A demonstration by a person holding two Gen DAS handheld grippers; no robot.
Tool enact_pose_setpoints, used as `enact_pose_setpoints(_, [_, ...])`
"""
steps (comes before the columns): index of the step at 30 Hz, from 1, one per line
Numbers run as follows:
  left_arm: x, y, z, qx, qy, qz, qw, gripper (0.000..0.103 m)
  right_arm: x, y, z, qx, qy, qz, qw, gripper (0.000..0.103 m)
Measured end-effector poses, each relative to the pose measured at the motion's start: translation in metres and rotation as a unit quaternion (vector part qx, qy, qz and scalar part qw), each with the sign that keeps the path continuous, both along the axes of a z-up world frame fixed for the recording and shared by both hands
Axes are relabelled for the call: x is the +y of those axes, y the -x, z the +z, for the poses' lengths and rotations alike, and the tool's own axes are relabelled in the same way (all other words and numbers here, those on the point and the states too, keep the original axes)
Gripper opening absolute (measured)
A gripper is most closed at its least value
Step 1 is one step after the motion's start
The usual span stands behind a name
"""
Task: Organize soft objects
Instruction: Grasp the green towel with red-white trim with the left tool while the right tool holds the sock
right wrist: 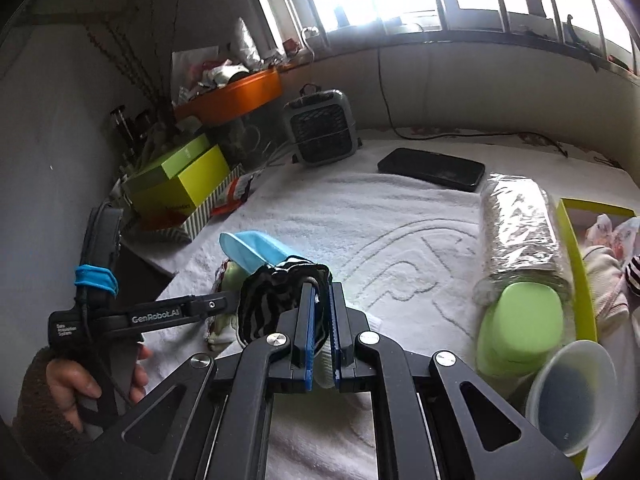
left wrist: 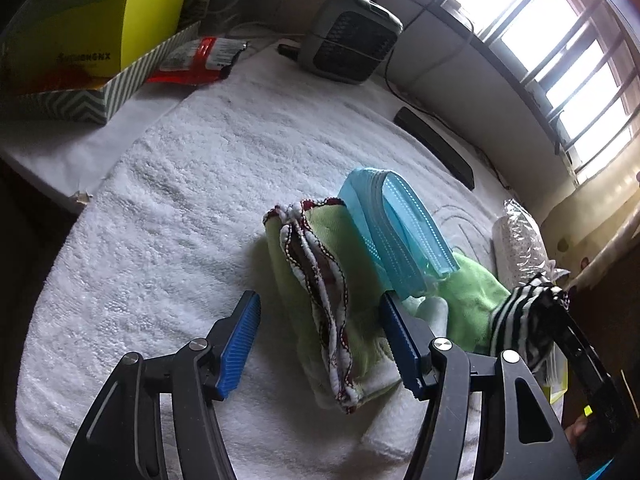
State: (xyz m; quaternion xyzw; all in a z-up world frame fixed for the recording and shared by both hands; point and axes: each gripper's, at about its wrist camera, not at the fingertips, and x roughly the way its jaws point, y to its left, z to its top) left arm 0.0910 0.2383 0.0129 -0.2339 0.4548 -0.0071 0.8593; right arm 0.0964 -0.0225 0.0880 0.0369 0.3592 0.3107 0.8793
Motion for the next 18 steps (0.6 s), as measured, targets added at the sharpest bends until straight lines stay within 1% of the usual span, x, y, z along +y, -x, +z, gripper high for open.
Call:
enact_pose_setpoints(4, [-0.005,-0.004,0.0,0.005,-0.013,0.004,0.9999,0.061,-0.008,0.001,0.001,0.001,-0.008,-0.008,1.0,0.007])
enact_pose_setpoints(5, [-0.006,-0.005,0.001,0.006,-0.016,0.005,0.9998,0.059,-0.01,0.002,0.001,0.001,-0.007,-0.013,1.0,0.007])
enact_pose_setpoints(7, [-0.006,-0.005,0.001,0.007,-0.016,0.011,0.9998,0.051,-0.014,0.002,0.001,0.002,-0.011,-0.017,1.0,0.007])
enact_pose_setpoints(8, [-0.007,-0.005,0.001,0.006,-0.018,0.013,0.9997,0.045,-0.017,0.002,0.001,0.003,-0.014,-0.018,1.0,0.007])
enact_pose_setpoints(12, [-0.01,-0.006,-0.001,0.005,-0.008,0.008,0.9999,0.038,-0.023,0.003,0.002,0.002,-0.019,-0.021,1.0,0.007])
enact_pose_setpoints(13, [-0.012,-0.006,-0.001,0.004,-0.011,0.008,0.9999,0.037,-0.024,0.003,0.002,0.002,-0.019,-0.022,1.0,0.007])
enact_pose_setpoints(18, [-0.015,-0.004,0.002,0.001,-0.02,0.009,0.9998,0.026,-0.03,0.003,0.001,0.005,-0.024,-0.024,0.999,0.007])
